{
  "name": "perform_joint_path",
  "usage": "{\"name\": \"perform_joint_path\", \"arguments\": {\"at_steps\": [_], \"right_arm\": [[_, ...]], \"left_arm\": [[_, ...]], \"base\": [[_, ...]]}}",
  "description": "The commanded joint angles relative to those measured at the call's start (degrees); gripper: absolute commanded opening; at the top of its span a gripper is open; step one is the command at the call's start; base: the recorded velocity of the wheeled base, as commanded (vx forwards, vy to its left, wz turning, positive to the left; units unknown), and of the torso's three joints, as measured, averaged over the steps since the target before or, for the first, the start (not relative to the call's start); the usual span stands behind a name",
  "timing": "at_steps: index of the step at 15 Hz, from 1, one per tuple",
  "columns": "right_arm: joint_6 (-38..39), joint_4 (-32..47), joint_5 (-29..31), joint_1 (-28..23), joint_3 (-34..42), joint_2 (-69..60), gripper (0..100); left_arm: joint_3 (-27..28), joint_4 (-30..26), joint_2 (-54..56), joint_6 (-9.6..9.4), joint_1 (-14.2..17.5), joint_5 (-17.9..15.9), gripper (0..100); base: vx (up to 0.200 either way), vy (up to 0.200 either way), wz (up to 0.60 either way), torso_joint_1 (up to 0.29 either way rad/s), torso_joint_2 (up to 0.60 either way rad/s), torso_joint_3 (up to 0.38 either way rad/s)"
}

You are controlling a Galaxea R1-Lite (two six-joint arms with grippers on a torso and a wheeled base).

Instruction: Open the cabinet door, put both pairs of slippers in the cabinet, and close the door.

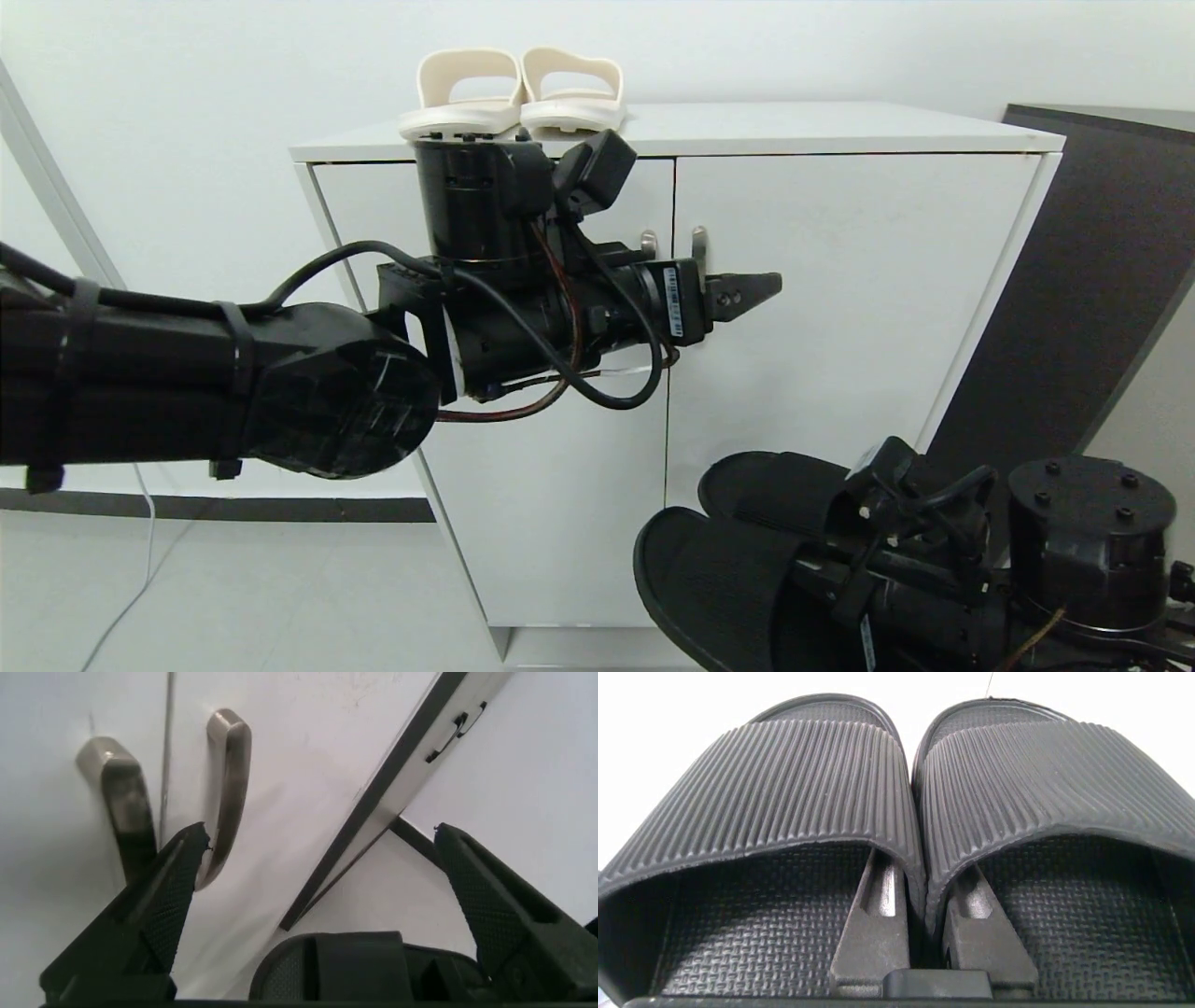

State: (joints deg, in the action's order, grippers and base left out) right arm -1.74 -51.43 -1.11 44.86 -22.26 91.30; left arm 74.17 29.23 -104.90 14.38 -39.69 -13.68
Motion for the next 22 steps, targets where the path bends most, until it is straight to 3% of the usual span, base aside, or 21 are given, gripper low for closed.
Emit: {"name": "perform_joint_path", "arguments": {"at_steps": [1,7,8,12,15,22], "right_arm": [[0.0,-0.1,0.0,0.1,-0.1,0.1,0],[0.0,-0.1,0.0,0.0,-0.1,0.1,0],[0.0,-0.1,0.0,0.0,0.0,0.1,0],[0.0,0.0,0.0,0.1,0.0,0.1,0],[0.1,-0.1,-1.1,0.5,0.6,-1.3,0],[-1.2,0.3,-12.0,1.9,5.4,-6.7,0]], "left_arm": [[1.2,-0.1,-1.4,0.03,0.1,0.1,100],[4.3,-0.1,-4.1,0.12,-0.1,0.0,100],[4.3,-0.1,-4.3,0.12,-0.1,0.0,0],[2.9,0.3,-3.0,0.20,-0.2,-0.3,0],[-1.4,1.5,0.2,0.12,-1.4,-0.3,0],[-10.7,3.5,8.4,0.12,-5.5,0.1,0]], "base": [[0.000,0.000,0.00,0.000,0.00,0.000],[0.000,0.000,0.00,0.000,0.00,0.000],[0.000,0.000,0.00,0.000,0.00,0.000],[0.000,0.000,0.00,0.000,0.00,0.000],[0.000,0.000,0.00,0.000,0.00,0.000],[0.000,0.000,0.00,0.000,0.00,0.000]]}}
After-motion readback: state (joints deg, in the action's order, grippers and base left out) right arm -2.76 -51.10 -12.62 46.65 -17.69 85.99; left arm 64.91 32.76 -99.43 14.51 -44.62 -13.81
